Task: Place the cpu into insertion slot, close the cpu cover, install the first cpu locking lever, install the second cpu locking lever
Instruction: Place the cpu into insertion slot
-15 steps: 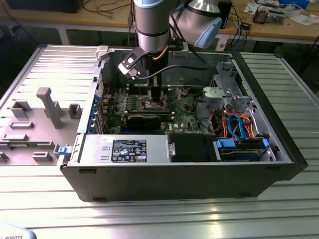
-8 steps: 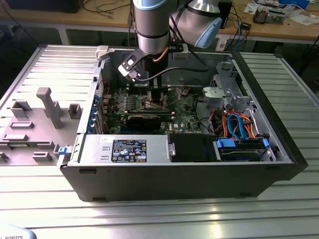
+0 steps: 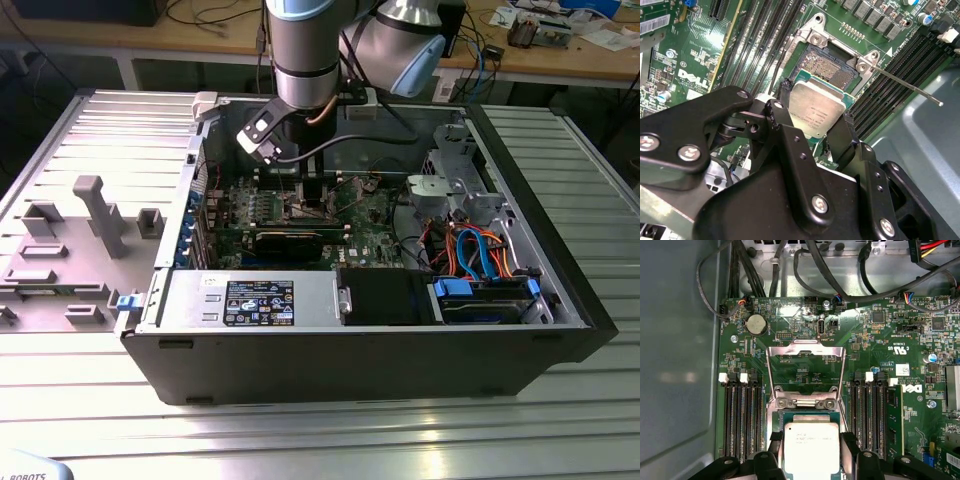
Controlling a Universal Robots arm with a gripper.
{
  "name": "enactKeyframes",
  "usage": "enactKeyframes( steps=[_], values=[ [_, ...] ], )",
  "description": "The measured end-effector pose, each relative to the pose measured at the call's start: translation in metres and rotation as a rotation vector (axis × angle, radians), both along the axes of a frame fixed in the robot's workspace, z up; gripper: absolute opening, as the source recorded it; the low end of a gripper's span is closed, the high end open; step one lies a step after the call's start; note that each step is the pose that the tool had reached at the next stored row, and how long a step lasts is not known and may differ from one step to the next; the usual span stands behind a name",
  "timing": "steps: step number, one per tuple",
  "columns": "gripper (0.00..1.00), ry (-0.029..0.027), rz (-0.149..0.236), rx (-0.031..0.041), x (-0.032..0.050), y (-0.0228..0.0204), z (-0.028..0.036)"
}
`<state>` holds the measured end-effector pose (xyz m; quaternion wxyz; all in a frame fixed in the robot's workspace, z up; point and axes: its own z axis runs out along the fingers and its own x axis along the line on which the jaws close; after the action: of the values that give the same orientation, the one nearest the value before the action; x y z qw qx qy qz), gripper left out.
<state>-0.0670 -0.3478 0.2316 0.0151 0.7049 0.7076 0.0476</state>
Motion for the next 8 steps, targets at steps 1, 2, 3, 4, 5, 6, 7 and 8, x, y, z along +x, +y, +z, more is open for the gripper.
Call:
enactKeyframes(
  steps=[1, 2, 3, 4, 5, 6, 7, 8],
  values=[
    [0.54, 0.0001, 0.001, -0.0001, 0.0000, 0.0000, -0.0006],
    [0.54, 0.0003, 0.001, -0.0005, -0.0001, 0.0001, -0.0018],
    [0.54, 0.0002, 0.001, -0.0034, -0.0001, 0.0007, -0.0066],
    [0.54, 0.0002, 0.001, -0.0043, -0.0001, 0.0010, -0.0091],
    [0.54, 0.0002, 0.001, -0.0076, -0.0001, 0.0011, -0.0113],
    [0.54, 0.0002, 0.001, -0.0111, 0.0000, 0.0011, -0.0132],
    [0.54, 0.0003, 0.001, -0.0121, -0.0001, 0.0010, -0.0145],
    [0.54, 0.0003, 0.001, -0.0122, -0.0001, 0.0010, -0.0146]
  ],
)
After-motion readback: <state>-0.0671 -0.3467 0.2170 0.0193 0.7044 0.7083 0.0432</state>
